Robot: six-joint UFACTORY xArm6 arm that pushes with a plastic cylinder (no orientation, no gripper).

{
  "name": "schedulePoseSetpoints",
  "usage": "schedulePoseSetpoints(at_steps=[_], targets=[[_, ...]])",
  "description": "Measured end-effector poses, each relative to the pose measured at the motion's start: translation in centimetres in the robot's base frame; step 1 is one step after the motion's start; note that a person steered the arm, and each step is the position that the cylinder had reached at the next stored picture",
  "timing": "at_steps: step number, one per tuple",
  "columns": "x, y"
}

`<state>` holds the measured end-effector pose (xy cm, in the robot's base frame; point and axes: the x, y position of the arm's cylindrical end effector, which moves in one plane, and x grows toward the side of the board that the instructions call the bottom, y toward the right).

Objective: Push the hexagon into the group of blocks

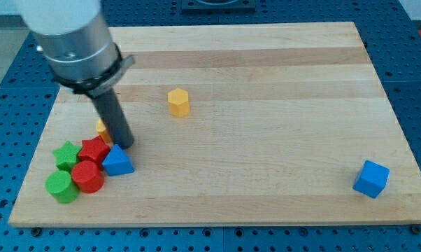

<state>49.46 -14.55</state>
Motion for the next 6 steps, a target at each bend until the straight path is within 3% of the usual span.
schedulePoseSetpoints(at_steps=[4,5,6], targets=[[-5.6,13.5],[-11.7,14.6],[-13.8,12.5]])
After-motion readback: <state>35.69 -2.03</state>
